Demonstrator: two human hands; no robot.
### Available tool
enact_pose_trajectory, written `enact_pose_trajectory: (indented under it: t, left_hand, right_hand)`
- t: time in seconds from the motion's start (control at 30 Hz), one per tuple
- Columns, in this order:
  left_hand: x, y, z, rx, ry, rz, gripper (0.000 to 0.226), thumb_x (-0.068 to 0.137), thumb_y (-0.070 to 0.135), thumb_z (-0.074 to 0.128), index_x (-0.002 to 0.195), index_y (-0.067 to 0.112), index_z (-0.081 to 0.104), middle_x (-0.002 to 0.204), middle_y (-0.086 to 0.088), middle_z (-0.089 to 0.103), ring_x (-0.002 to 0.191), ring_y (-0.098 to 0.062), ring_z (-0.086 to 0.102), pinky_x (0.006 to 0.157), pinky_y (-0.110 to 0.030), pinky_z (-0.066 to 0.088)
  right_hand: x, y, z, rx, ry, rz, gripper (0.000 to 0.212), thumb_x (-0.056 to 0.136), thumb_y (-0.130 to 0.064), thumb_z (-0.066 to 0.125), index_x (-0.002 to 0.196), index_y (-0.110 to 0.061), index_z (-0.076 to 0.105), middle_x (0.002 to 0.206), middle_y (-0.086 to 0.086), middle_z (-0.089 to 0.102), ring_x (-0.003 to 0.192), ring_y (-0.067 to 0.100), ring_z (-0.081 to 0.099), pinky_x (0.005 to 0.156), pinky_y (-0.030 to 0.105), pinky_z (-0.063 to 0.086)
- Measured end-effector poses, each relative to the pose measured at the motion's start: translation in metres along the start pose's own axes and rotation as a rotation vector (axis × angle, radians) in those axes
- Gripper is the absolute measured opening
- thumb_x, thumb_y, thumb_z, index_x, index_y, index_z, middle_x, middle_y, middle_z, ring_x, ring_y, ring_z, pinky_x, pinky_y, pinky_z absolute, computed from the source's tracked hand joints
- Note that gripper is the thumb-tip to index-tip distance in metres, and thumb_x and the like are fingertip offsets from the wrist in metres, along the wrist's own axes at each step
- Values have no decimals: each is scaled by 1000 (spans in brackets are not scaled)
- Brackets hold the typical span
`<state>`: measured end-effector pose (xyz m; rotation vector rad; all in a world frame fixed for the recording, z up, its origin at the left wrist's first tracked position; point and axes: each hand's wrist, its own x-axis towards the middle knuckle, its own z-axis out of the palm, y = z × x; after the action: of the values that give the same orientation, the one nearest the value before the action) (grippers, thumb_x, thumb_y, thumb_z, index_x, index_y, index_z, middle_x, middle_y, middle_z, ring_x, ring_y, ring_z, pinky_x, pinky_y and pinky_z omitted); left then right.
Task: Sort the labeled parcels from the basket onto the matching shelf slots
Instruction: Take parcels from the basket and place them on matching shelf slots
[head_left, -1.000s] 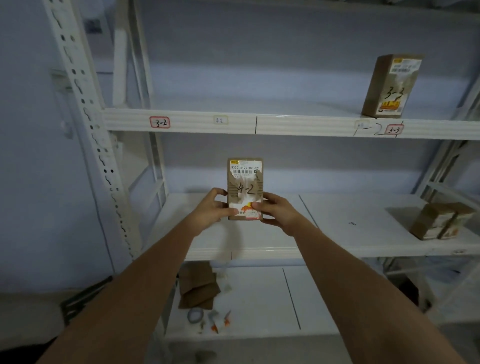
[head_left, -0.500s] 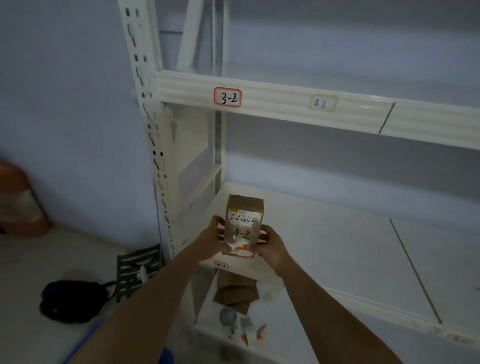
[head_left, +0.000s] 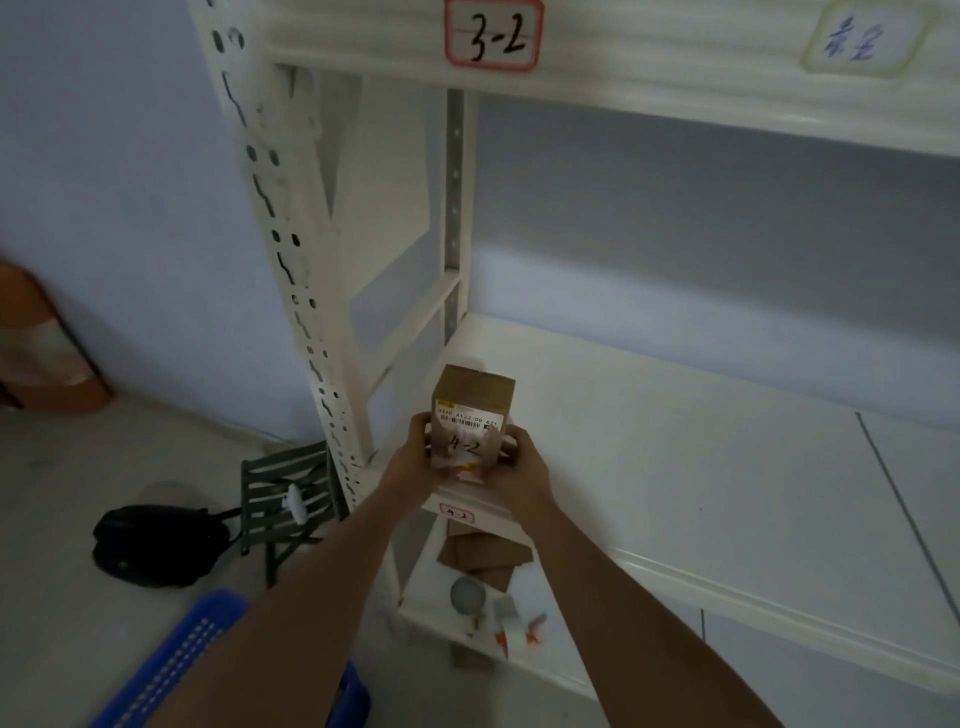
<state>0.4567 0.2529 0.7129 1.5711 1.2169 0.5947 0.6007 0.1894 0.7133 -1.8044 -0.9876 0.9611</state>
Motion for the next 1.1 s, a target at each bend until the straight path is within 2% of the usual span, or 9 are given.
enact_pose_trajectory:
  t: [0.1, 0.27, 0.4, 0.53, 0.67, 0.77, 0.83, 0.9, 1.1]
  left_hand:
    - [0, -2, -4, 1, 1, 40, 78, 63, 24, 78, 127, 16, 33, 102, 4, 57, 100, -32, 60, 83, -51, 54]
    - [1, -10, -8, 21, -53, 91, 79, 66, 40, 63, 134, 12, 36, 117, -5, 59, 108, -29, 60, 90, -49, 52]
    - [-8, 1, -11, 105, -111, 115, 67, 82, 1, 63, 139, 13, 31, 117, 0, 57, 106, -20, 59, 80, -18, 51]
    - [-36, -1, -26, 165, -120, 68, 77, 82, -3, 64, 145, 11, 22, 128, -8, 53, 117, -24, 54, 83, -22, 45]
    - [-87, -23, -61, 321, -172, 27, 59, 90, 10, 59, 141, 11, 31, 128, 0, 50, 108, -12, 50, 84, -21, 41]
    - [-123, -59, -102, 549, -261, -9, 37, 96, 16, 48, 132, 13, 44, 132, -3, 53, 116, -17, 53, 93, -21, 40]
    - [-147, -92, -133, 608, -269, -80, 28, 96, 14, 43, 122, 10, 54, 125, -7, 57, 106, -17, 57, 83, -18, 40]
    - [-173, -130, -172, 613, -273, -188, 25, 95, 12, 42, 116, 6, 56, 120, -12, 58, 92, -16, 54, 76, -21, 39]
    - [-240, -228, -275, 535, -14, -498, 13, 95, 22, 50, 84, 30, 53, 119, -6, 62, 107, -20, 58, 92, -32, 45]
  right_hand:
    - [0, -8, 6, 110, 38, 42, 58, 75, -6, 74, 125, -21, 49, 106, -3, 62, 97, 17, 60, 84, 28, 51]
    - [-6, -8, 18, 92, 128, 85, 62, 70, -11, 77, 124, -25, 49, 116, 0, 66, 98, 20, 64, 88, 42, 55]
    - [-15, -11, 24, 10, 122, 127, 89, 75, -20, 77, 147, -17, 24, 130, 2, 56, 113, 26, 59, 95, 44, 50]
    - [-44, -12, 31, -65, 232, 168, 66, 85, -16, 65, 142, -8, 33, 130, 11, 56, 114, 29, 58, 95, 39, 49]
    - [-89, -14, 54, -140, 315, 247, 36, 89, -14, 57, 123, -7, 50, 122, 12, 59, 110, 26, 57, 88, 33, 46]
    - [-121, -22, 87, -195, 211, 318, 22, 97, -17, 42, 112, -6, 54, 109, 13, 61, 95, 24, 56, 82, 30, 43]
    - [-138, -24, 116, -218, 95, 300, 10, 96, -19, 47, 91, -14, 54, 85, 4, 57, 75, 14, 50, 73, 27, 38]
    - [-146, -22, 154, -280, -32, 276, 21, 93, -17, 49, 72, -19, 50, 71, -2, 49, 62, 9, 43, 66, 26, 37]
    - [-137, -27, 283, -446, -412, 198, 22, 92, -11, 45, 70, -12, 45, 73, 7, 48, 65, 16, 45, 59, 28, 41]
